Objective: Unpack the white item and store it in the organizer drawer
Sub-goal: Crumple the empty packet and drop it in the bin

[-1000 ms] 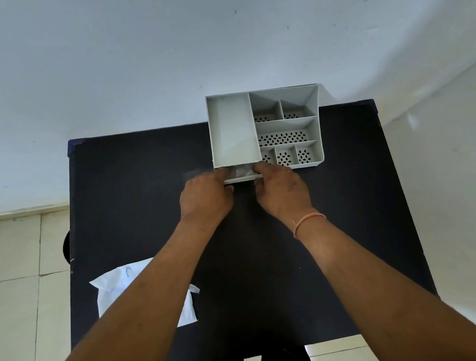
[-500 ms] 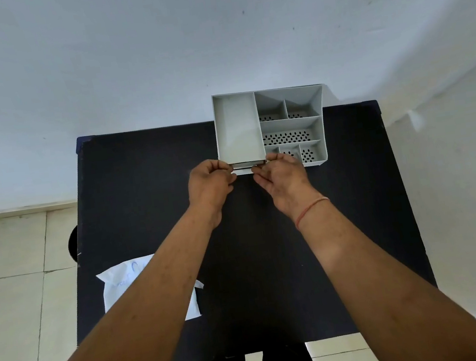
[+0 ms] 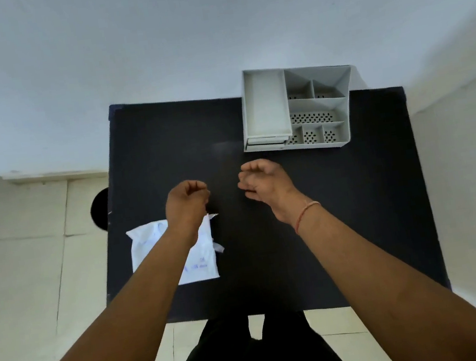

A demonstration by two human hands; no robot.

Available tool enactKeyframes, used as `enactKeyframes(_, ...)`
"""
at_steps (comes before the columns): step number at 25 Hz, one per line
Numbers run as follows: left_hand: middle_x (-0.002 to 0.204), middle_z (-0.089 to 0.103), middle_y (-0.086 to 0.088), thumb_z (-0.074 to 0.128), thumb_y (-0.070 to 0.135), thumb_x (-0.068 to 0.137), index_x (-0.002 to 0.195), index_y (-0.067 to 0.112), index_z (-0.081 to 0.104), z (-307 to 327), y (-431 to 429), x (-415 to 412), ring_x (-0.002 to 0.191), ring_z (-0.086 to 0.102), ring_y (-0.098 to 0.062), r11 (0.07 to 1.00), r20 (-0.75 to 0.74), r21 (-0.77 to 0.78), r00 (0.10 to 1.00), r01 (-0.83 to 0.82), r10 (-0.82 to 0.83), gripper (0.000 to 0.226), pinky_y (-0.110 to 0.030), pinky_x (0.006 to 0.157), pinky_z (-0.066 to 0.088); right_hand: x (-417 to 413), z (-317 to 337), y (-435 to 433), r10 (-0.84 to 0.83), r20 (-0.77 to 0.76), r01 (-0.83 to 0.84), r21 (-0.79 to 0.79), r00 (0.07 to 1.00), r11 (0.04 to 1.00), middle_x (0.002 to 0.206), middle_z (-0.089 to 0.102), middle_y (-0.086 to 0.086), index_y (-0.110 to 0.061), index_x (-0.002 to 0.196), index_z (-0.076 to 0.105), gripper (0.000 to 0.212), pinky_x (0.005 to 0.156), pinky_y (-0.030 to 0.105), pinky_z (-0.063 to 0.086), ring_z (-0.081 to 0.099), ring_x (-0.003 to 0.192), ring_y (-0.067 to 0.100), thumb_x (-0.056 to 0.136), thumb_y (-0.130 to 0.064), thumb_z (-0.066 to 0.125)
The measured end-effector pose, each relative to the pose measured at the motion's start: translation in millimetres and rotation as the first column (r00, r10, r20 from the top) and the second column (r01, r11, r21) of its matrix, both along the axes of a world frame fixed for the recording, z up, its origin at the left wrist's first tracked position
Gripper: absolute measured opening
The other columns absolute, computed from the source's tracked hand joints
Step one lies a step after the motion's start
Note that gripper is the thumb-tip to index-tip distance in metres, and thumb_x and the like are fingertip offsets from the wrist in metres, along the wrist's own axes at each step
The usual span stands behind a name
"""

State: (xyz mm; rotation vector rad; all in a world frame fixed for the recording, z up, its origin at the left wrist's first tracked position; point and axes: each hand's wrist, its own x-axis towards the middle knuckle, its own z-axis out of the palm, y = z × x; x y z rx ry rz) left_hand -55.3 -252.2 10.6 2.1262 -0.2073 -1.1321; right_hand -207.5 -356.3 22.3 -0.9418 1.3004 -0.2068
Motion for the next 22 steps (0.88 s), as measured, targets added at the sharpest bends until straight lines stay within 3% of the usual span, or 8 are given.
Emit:
enactKeyframes(4,0.102,0.078,-0.004,0.074,0.014,0.09,0.105,0.023,0.073,-9,74,27,0.097,0.075,-0.03,0.995,0.099,0.092,0.995,-0.026,0.017,0.017,-0.049,0.09,0.064,46,-16,41,0.397,-0.236,-0.445,-0.208,0.887,0.871,0.125,0.074,0.003,-0.018,0.126,0.07,0.032,0.102,0.035,0.057,0.07,0.115,0.02,0.095,-0.014,0.072)
enactKeyframes(6,0.107,0.077,-0.003,0.078,0.018,0.091,0.117,0.022,0.072,-16,103,38,0.098,0.074,-0.029,0.985,0.16,0.173,0.987,0.004,-0.032,0.027,-0.04,0.087,0.058,66,-30,57,0.587,-0.406,-0.701,-0.232,0.7,0.674,0.143,0.064,0.005,-0.018,0.144,0.059,0.052,0.109,0.038,0.052,0.061,0.13,0.024,0.095,-0.024,0.074)
enactKeyframes(9,0.124,0.073,-0.005,0.084,0.025,0.089,0.131,0.02,0.066,-30,129,47,0.106,0.071,-0.026,0.969,0.145,0.234,0.982,0.085,-0.121,0.046,-0.034,0.086,0.053,86,-51,73,0.649,-0.648,-0.903,-0.152,0.398,0.402,0.151,0.053,0.01,-0.019,0.153,0.045,0.076,0.111,0.05,0.048,0.05,0.14,0.033,0.089,-0.041,0.077)
enactKeyframes(12,0.144,0.066,-0.008,0.088,0.024,0.087,0.143,0.02,0.058,-38,144,51,0.123,0.067,-0.031,0.961,0.049,0.247,0.988,0.127,-0.143,0.064,-0.041,0.096,0.056,97,-59,85,0.643,-0.723,-0.955,-0.082,0.253,0.284,0.13,0.062,0.006,-0.023,0.127,0.064,0.046,0.103,0.05,0.05,0.056,0.127,0.031,0.087,-0.042,0.077)
enactKeyframes(14,0.15,0.063,-0.009,0.091,0.022,0.084,0.147,0.021,0.055,-37,152,51,0.131,0.065,-0.032,0.967,0.022,0.214,0.989,0.137,-0.145,0.072,-0.044,0.104,0.055,95,-54,89,0.702,-0.638,-0.937,-0.092,0.315,0.336,0.109,0.065,0.003,-0.021,0.096,0.07,0.02,0.091,0.043,0.055,0.063,0.108,0.028,0.086,-0.036,0.078)
enactKeyframes(16,0.155,0.06,-0.009,0.091,0.022,0.083,0.152,0.022,0.051,-31,156,48,0.136,0.062,-0.032,0.976,0.007,0.148,0.987,0.161,-0.163,0.08,-0.047,0.108,0.054,86,-40,89,0.767,-0.339,-0.821,-0.026,0.544,0.571,0.095,0.071,0.007,-0.015,0.084,0.069,0.015,0.081,0.039,0.056,0.069,0.093,0.028,0.083,-0.027,0.078)
enactKeyframes(19,0.151,0.064,0.001,0.091,0.019,0.085,0.152,0.027,0.052,-8,159,39,0.133,0.066,-0.026,0.99,-0.116,-0.051,0.984,0.132,-0.137,0.078,-0.047,0.107,0.058,70,-9,89,0.514,0.227,-0.561,0.291,0.827,0.775,0.124,0.072,0.03,0.0,0.118,0.072,0.035,0.104,0.053,0.052,0.069,0.114,0.044,0.089,-0.017,0.064)
enactKeyframes(22,0.124,0.082,-0.005,0.08,0.002,0.091,0.132,0.023,0.068,27,157,25,0.112,0.08,-0.029,0.964,-0.44,-0.247,0.898,-0.104,-0.016,0.047,-0.046,0.086,0.068,57,26,90,0.316,0.406,-0.483,0.422,0.858,0.767,0.138,0.062,0.036,0.003,0.143,0.056,0.051,0.115,0.066,0.042,0.06,0.12,0.047,0.097,-0.017,0.056)
